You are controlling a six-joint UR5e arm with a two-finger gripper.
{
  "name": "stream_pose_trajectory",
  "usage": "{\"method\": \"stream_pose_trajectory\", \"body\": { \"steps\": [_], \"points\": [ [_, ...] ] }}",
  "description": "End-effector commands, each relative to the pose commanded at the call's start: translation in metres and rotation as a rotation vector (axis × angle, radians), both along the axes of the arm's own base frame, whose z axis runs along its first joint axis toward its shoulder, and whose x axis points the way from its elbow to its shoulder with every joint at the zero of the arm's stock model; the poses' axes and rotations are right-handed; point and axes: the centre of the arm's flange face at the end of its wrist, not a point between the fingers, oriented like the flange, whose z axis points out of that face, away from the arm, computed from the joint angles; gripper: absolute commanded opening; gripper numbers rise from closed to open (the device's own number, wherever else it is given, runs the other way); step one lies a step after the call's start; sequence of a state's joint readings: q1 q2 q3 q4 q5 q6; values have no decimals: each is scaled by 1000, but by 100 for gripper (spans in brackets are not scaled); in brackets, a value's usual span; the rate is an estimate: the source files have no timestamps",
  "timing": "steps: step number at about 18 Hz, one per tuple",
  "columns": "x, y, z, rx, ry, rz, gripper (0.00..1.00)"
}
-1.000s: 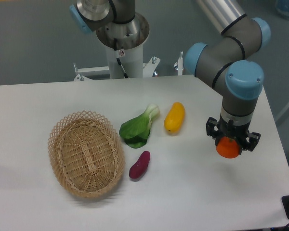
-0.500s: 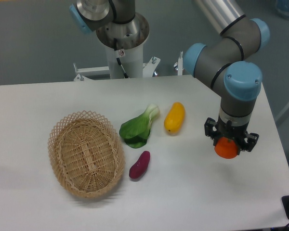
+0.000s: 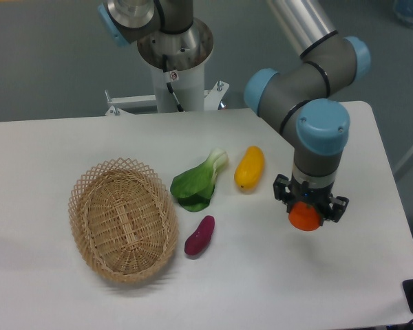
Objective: Place the orange in the basket
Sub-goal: 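Carry the orange over the vegetables toward the wicker basket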
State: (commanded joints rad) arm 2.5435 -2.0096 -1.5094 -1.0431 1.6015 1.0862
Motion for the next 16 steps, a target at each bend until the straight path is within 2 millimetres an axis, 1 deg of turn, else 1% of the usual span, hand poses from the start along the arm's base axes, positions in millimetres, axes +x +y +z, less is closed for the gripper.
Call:
{"method": "stream_pose_trajectory", "body": {
  "steps": [1,2,5,6,7,10,11,13,16],
  "points": [
    [11,5,1,5,-2,10,65],
    [25,16,2,9,-2,16,65],
    [53,40,3,25,2,12,65],
    [69,47,12,45,15,19,65],
    [89,57,14,61,21,24,65],
    [122,77,16,89,30,38,65],
    [129,81,17,93,30,29,65],
    [155,92,22,100,31,-10,65],
    [193,101,17,93,17,-39,65]
  ]
}}
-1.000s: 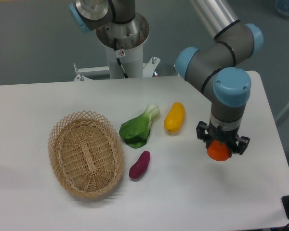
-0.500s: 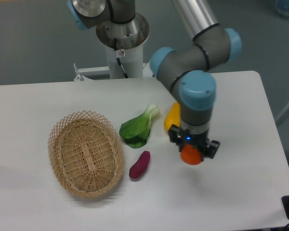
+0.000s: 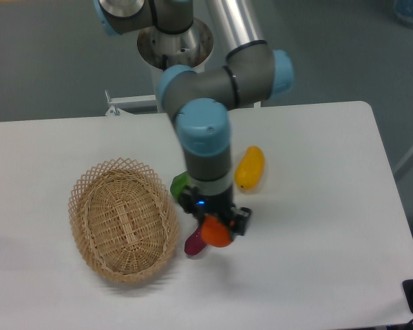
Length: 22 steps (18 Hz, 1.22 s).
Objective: Place the orange in the basket
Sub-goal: 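Carry the orange over the vegetables toward the wicker basket, then lower the orange into the basket and open the gripper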
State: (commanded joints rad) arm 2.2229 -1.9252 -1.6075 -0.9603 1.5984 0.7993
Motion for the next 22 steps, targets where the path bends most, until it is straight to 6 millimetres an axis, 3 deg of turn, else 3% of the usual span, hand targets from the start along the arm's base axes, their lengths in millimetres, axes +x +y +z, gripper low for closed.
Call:
{"method": "stream_pose_trajectory", "body": {
  "steps": [8,12,14,15,17,22],
  "points": [
    [115,19,-47,-65,-35,-144,65],
    [148,29,-80,-84,-47,-184,69],
    [153,24,-87,-98,-54,-189,76],
    [154,23,-86,-96,-55,-192,87],
    [154,22,-84,-96,-53,-201,97],
    [165,10,-89,-110,-65,-197,100]
  ]
}}
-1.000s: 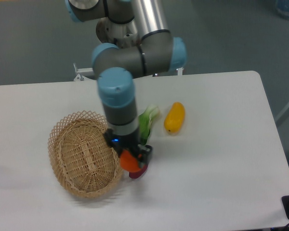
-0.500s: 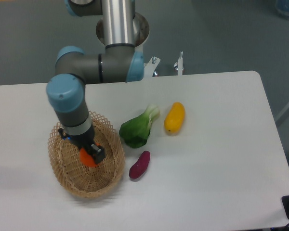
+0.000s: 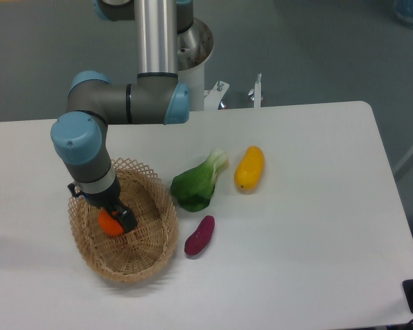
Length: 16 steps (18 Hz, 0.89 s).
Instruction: Place the orange in the basket
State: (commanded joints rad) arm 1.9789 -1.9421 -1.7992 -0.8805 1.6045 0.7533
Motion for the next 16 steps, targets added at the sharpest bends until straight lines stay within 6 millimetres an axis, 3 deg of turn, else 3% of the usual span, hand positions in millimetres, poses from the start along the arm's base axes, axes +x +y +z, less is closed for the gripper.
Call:
{"method": "stream_pose_trajectory", "body": {
  "steps": [3,5,7,13,16],
  "points": [
    [-6,-4,14,24,21,12,100],
    [-66,-26,36,38,69,106,100],
    [-112,-43,48,51,82,173,100],
    [-208,-95,65,54,110,231,100],
    [-242,-119,63,40,115,216,100]
  ]
}}
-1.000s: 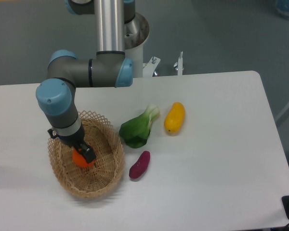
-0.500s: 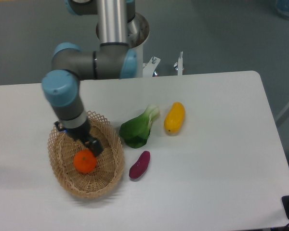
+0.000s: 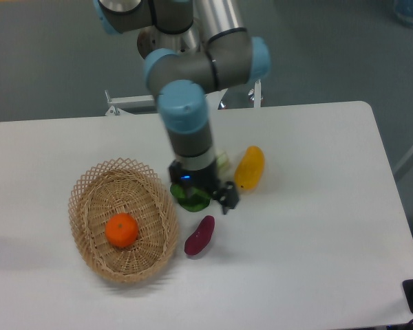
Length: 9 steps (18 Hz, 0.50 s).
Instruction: Place the orange in the basket
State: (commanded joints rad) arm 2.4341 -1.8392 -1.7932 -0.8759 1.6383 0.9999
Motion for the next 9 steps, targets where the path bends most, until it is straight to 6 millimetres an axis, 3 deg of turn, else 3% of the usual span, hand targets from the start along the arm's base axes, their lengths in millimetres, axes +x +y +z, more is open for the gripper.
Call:
{"method": "stream_pose_trajectory", "body": {
  "steps": [3,4,6,9],
  "points": [
    [-30,-25,1,-12,0,-9,100],
    [-49,-37,7,-6,9,14,100],
    [-74,-46,14,1,21,24,100],
    [-98,-56,3,3,1,-7,100]
  ]
}}
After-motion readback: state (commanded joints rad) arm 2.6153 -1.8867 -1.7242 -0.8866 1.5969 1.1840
